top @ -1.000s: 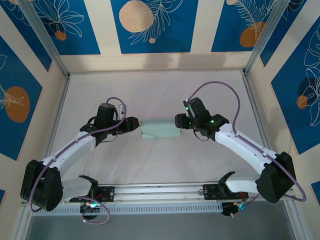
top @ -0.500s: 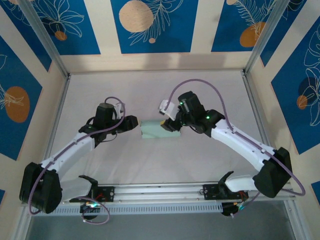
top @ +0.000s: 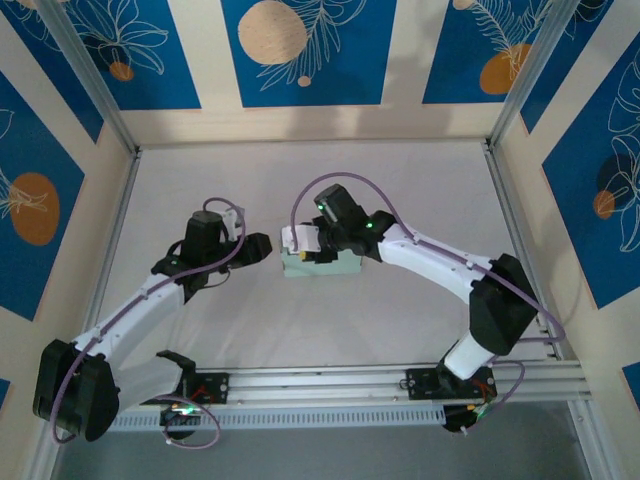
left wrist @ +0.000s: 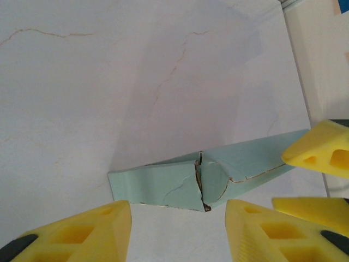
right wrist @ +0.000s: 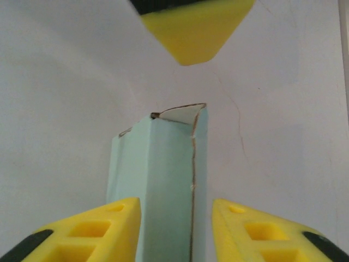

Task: Fold the paper box

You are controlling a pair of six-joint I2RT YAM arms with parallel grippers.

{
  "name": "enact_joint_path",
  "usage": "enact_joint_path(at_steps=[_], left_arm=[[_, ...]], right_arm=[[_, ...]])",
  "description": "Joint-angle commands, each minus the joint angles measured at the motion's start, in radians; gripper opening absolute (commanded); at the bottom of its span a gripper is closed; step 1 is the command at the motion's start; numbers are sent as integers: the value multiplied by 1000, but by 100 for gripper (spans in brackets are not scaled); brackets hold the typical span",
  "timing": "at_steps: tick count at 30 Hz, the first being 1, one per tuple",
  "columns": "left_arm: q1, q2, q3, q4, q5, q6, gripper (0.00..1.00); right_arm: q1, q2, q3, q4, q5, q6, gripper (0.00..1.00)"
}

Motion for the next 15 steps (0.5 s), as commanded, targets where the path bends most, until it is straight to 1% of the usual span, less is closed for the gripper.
enact_joint_path(at_steps=[1, 8, 12, 15], left_arm=[[16, 5, -5, 34, 3, -13, 48], [25, 3, -5, 36, 19, -21, 48], [27, 18, 2, 40, 38, -36, 49], [27, 64, 17, 47, 78, -71, 52]], right_arm=[[15, 37, 47, 18, 37, -65, 36], [38, 55, 40, 38, 101, -91, 18], [64, 45, -3, 84, 140, -125, 11], [81, 36, -42, 130, 162, -143, 6]])
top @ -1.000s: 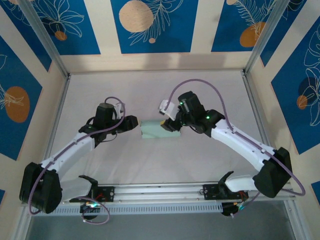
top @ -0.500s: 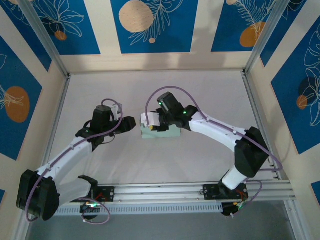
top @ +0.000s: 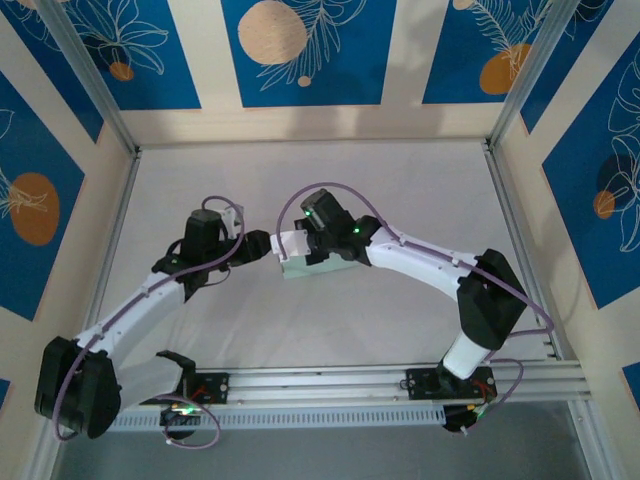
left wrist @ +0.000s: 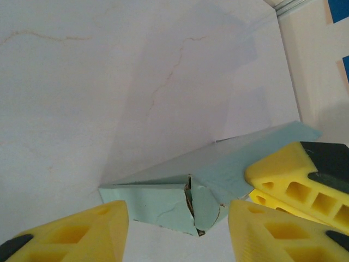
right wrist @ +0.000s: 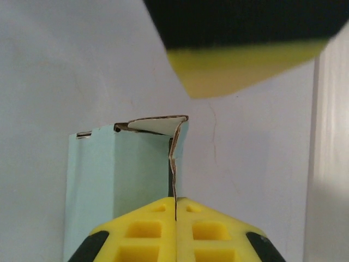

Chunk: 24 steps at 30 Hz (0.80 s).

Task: Fold the paper box

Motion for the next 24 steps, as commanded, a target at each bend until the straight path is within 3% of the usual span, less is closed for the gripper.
enact_joint_path(at_steps=[1, 8, 13, 16, 20, 24], left_arm=[[14, 57, 25, 13, 68, -47, 52], [14, 118, 16, 44, 115, -125, 50], [13, 123, -23, 96, 142, -158, 43], [14, 78, -22, 54, 91, -142, 45], [15, -12, -44, -18, -35, -109, 57], [16, -37, -150, 52, -76, -228, 56]], right_arm=[[22, -11, -44, 44, 34, -33, 5], [26, -9, -64, 62, 45, -30, 3], [28, -18, -92, 76, 39, -41, 2], [20, -37, -103, 101, 33, -17, 1], [-7, -74, -96, 106, -26, 48, 0], [-16, -81, -83, 91, -42, 59, 0]])
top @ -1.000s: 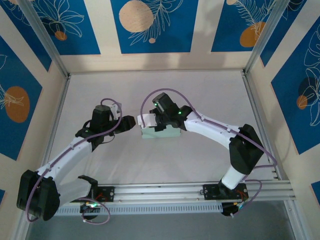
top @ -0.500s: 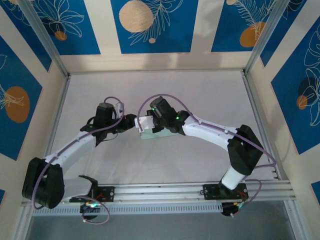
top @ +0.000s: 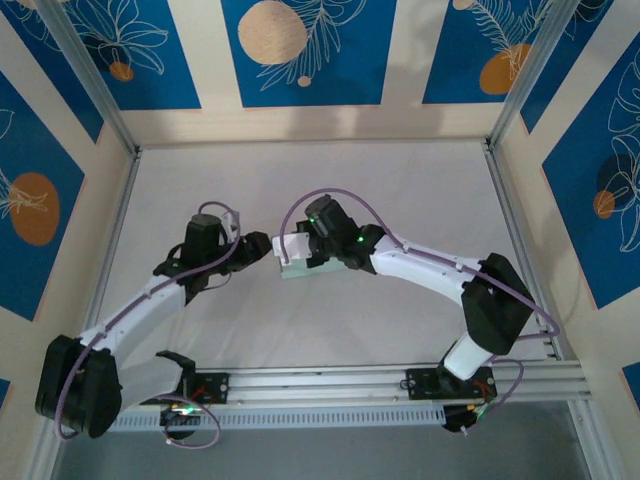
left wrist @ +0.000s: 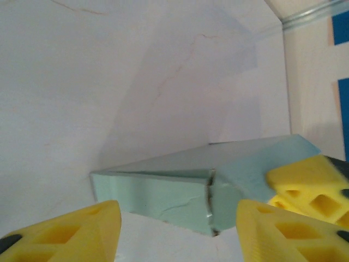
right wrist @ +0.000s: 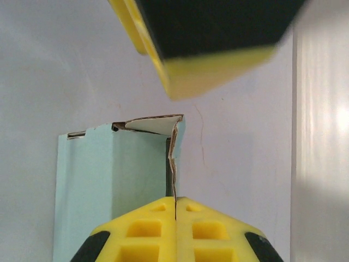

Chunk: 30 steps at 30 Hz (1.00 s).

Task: Fold the paper box

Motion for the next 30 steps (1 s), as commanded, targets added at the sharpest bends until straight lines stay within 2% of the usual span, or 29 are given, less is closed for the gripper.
enact_joint_path(at_steps=[1, 4, 7, 11, 13, 15, 16, 19, 22, 24, 27, 30], left_arm=[[5, -13, -107, 35, -71, -122, 54], [-7, -46, -206, 142, -84, -198, 41], [-46, -84, -197, 94, -124, -82, 39], [-97, -114, -169, 124, -117, 195, 49], [-171, -169, -220, 250, -133, 370, 56], [-226, -250, -313, 418, -178, 456, 60], [-237, -277, -329, 436, -183, 510, 62], [-259, -313, -278, 306, -247, 673, 65], [-270, -269, -278, 325, -268, 754, 68], [-290, -210, -316, 428, -289, 794, 72], [-315, -100, -391, 690, -320, 852, 75], [-325, 57, -411, 967, -250, 937, 76]], right_arm=[[-13, -34, 6, -27, -54, 39, 0], [-15, -29, 14, -44, -55, 47, 0], [-15, -21, 20, -67, -64, 47, 0], [-29, -21, 34, -129, -104, 18, 0], [-53, -38, 34, -150, -163, 15, 0], [-83, -57, 32, -173, -236, 11, 0], [-93, -63, 31, -183, -264, 4, 0], [-122, -82, 23, -200, -327, -13, 0], [-144, -84, 27, -218, -374, -18, 0], [-151, -83, 28, -225, -393, -25, 0], [-154, -75, 29, -242, -398, -49, 0], [-157, -68, 34, -265, -407, -68, 0]])
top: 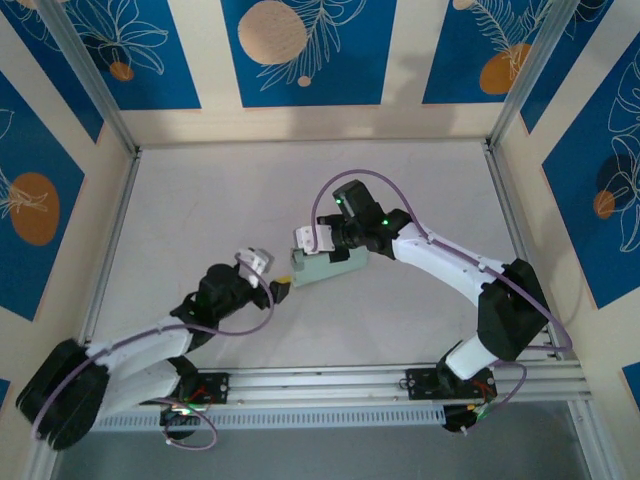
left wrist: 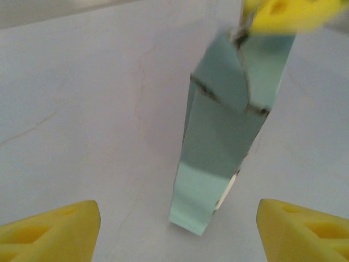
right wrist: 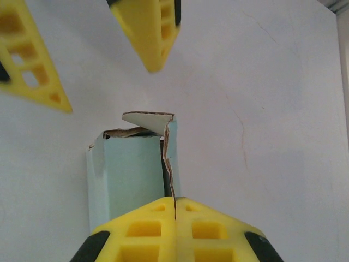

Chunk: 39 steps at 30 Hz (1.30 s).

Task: Fold the paper box

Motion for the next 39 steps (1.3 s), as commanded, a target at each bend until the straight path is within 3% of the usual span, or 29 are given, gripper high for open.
enact_joint_path(at_steps=[1, 4, 11, 19, 28, 34, 39], left_arm=[[-18, 146, -35, 445, 38, 153, 76], [-20, 344, -84, 822, 40, 192, 78], [-65, 444, -37, 834, 152, 320, 79], [-65, 528, 10, 834, 127, 267, 71], [-60, 536, 5, 833, 122, 248, 44], [-47, 525, 4, 833, 145, 234, 20], [-40, 527, 12, 834, 147, 203, 30]], right_arm=[[-5, -1, 18, -60, -60, -32, 0], [-9, -2, 16, -72, -71, -34, 0], [-4, 11, 28, -86, -72, -31, 0], [9, 7, 15, -79, -49, -21, 0], [22, -8, 22, -101, -20, -26, 0], [34, -14, 21, -115, -2, -27, 0], [36, -16, 14, -108, 26, -17, 0]])
